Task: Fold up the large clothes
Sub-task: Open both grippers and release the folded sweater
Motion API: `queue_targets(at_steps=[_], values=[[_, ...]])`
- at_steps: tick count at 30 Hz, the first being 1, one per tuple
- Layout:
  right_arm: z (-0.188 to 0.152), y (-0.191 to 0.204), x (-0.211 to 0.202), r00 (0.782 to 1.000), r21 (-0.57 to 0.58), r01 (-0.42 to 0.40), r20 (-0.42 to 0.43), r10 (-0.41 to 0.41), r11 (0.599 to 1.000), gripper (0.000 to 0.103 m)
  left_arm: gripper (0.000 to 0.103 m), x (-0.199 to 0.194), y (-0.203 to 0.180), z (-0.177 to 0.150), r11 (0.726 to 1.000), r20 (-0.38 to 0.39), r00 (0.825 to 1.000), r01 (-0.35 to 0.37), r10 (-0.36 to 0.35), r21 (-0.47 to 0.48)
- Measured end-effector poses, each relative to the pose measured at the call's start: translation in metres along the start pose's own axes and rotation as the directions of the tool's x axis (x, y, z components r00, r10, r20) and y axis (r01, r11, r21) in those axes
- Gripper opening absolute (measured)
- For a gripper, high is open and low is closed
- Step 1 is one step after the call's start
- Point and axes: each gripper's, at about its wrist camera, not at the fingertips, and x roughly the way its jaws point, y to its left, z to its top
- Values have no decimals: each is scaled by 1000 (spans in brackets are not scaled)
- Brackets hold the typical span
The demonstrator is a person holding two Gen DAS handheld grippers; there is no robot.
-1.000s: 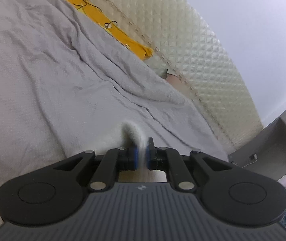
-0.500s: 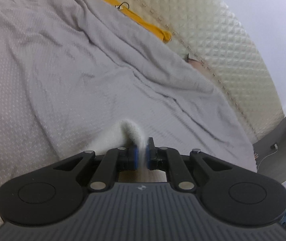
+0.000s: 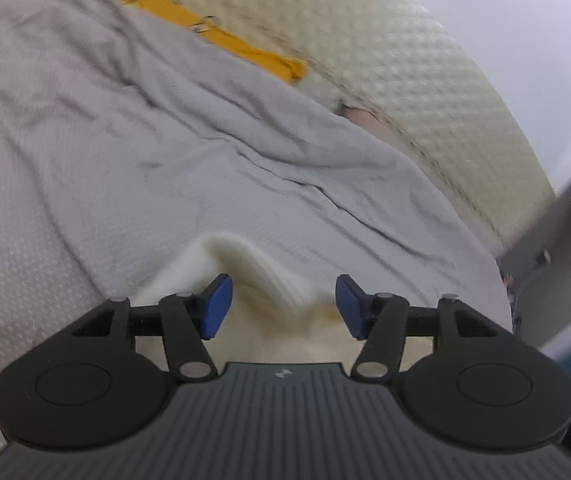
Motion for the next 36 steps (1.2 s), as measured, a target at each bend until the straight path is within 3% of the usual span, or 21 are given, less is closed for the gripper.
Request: queue_targets(at_steps=[5, 9, 14, 17, 24, 32, 36], values=[[-18, 34, -4, 998, -211, 26, -53, -38, 977, 74, 63, -3, -24, -15, 992, -40, 999, 1, 4, 127], [-24, 47, 3, 990, -319, 112, -42, -132, 941, 73, 63, 12, -30, -30, 976, -73, 993, -72, 89, 207], [-23, 45, 13, 963, -418, 259, 47, -264, 871, 70, 63, 34, -27, -38, 943, -69, 978, -170, 197, 287], [-21, 39, 21, 956, -443, 286, 77, -282, 850, 69, 63, 44, -26, -39, 931, -69, 972, -193, 224, 311], [-26, 34, 44, 944, -501, 310, 57, -326, 808, 69, 63, 64, -22, -45, 909, -84, 960, -223, 268, 353], [-33, 47, 27, 940, -526, 328, 101, -326, 785, 70, 63, 40, -37, -49, 907, -50, 964, -228, 262, 355], [-38, 59, 6, 947, -509, 316, 117, -299, 800, 70, 63, 12, -49, -54, 912, -33, 973, -203, 230, 357]])
